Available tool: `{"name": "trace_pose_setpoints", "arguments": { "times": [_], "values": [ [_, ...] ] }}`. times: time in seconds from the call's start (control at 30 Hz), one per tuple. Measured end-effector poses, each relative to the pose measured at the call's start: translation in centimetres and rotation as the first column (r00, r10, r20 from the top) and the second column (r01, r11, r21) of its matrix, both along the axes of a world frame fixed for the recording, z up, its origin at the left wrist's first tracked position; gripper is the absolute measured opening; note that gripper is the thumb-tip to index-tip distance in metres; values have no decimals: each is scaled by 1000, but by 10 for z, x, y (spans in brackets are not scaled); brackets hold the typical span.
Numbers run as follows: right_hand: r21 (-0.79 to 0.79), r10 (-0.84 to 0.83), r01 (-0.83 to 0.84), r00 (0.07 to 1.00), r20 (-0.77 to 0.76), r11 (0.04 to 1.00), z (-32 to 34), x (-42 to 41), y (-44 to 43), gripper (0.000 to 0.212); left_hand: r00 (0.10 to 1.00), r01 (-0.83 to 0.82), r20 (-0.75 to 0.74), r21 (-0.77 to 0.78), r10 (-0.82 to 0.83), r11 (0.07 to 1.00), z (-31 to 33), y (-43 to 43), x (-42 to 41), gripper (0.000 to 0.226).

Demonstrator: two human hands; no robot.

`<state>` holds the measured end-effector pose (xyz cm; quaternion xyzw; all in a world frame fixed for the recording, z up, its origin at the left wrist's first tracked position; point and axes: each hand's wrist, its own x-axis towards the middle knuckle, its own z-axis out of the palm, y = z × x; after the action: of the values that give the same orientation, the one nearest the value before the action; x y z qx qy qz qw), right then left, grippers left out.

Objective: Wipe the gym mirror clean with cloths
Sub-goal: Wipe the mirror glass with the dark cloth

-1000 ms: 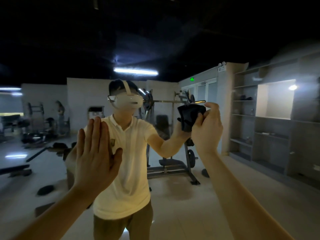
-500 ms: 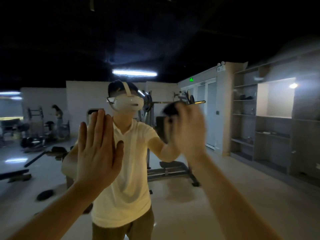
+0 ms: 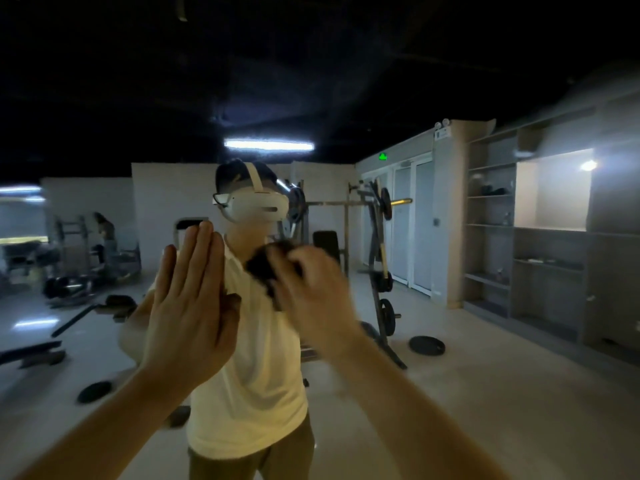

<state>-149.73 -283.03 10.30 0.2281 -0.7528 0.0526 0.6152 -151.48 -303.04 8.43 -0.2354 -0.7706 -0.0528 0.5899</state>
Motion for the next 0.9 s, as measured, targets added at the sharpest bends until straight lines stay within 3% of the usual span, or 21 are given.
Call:
{"name": "trace_pose_setpoints", "arguments": {
  "times": [0.07,0.13,0.2,0.27,0.33,0.43,0.5,0.53,0.57,0.63,0.7,0.77,0.83,0.9],
  "values": [
    [-253,-137,129,990,-14,959,-5,0,57,23,999,-36,20,-10,37,999,1,0,1,86],
    [-585,-252,210,968,10,783,-4,-1,109,28,997,-66,34,-16,66,998,1,3,2,87],
    [-773,-281,254,954,103,581,-1,-2,127,32,996,-77,43,-15,78,997,1,5,3,88],
    [-790,-292,267,949,116,552,0,-3,100,36,996,-66,50,-13,67,998,1,5,5,87],
    [-700,-190,189,979,77,689,-10,0,40,41,998,-46,50,-18,47,999,1,4,6,83],
    [-284,13,45,980,199,958,-49,12,-44,34,999,6,32,-19,-5,1000,1,-4,8,77],
    [-32,55,-50,986,160,998,-73,14,-51,31,999,37,14,-4,-37,999,-5,-12,13,74],
    [13,49,-51,991,124,999,-76,16,-39,31,999,51,12,4,-51,999,-11,-15,16,74],
    [-25,36,-33,992,119,999,-73,17,-20,31,998,59,17,5,-59,998,-19,-18,19,75],
    [-247,-69,97,990,120,964,-61,19,28,35,998,46,48,-28,-45,999,-36,-21,25,75],
    [-525,-209,261,965,157,810,-49,16,84,38,995,17,102,-76,-10,997,-52,-22,29,73],
    [-695,-235,331,944,233,639,-42,15,119,33,991,21,136,-96,-8,995,-63,-21,32,72],
    [-720,-251,380,925,286,581,-47,11,112,34,989,27,144,-99,-13,995,-70,-20,36,75],
    [-682,-244,372,928,282,630,-61,11,69,40,988,22,157,-97,-7,995,-76,-20,38,77]
  ]
}}
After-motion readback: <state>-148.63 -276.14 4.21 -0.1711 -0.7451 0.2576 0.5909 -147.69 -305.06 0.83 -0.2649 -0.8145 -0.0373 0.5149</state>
